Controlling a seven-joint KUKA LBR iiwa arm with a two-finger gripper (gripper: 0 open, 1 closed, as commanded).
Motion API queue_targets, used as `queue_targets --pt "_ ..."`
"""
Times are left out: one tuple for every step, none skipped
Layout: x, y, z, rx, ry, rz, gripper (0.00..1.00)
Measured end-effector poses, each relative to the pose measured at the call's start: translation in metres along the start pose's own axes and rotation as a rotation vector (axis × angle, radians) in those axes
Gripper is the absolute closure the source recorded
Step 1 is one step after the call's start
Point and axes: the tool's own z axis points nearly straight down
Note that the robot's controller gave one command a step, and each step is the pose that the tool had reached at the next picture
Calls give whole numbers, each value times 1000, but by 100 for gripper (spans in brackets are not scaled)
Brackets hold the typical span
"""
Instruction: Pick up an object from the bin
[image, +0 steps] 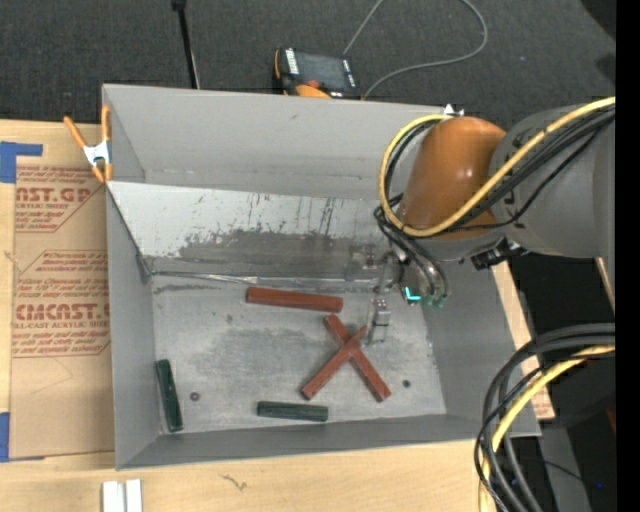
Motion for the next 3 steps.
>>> queue_targets --pt "63 -15 71 -1 3 -106 0" --pt "59 -15 67 1 -6 -107 100" --pt "54 24 -125 1 -16 -144 100"
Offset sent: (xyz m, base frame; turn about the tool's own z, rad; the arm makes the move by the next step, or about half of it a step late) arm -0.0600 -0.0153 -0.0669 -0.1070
